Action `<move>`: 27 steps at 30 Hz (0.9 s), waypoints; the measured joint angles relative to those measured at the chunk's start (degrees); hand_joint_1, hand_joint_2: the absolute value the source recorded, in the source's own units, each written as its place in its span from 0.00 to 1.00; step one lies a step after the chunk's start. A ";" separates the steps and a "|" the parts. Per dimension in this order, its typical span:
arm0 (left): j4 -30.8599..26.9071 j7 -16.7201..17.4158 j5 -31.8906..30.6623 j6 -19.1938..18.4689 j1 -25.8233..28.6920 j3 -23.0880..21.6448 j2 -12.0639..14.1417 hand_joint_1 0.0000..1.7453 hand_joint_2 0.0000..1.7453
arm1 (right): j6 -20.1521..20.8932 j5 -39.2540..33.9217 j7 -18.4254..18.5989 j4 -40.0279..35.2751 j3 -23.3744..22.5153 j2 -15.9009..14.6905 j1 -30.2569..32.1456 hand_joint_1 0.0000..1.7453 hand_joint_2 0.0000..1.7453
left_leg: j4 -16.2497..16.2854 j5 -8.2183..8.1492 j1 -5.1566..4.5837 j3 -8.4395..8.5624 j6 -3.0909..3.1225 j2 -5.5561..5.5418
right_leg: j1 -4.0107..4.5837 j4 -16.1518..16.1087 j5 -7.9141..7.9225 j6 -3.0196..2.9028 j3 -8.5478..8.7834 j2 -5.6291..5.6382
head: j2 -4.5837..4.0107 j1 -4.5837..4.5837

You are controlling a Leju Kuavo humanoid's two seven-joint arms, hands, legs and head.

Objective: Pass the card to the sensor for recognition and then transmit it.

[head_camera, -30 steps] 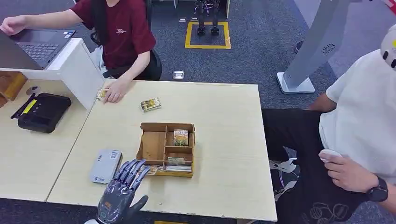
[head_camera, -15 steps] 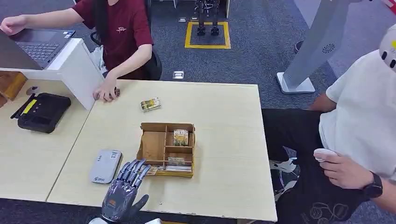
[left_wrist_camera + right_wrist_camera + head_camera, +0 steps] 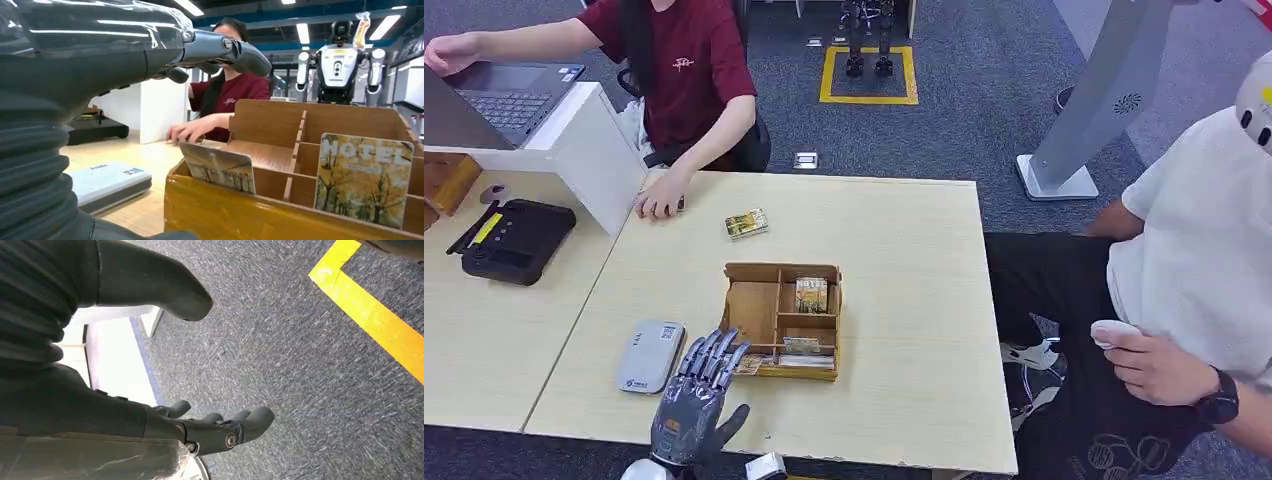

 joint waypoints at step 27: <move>5.03 1.18 -1.92 -0.61 -1.57 4.79 -3.82 0.00 1.00 | 0.02 0.79 0.22 0.00 0.02 0.02 0.00 0.00 1.00 | 0.00 0.00 0.00 0.00 0.00 0.00 | 0.00 0.00 0.00 0.00 0.00 0.01 | 0.00 0.00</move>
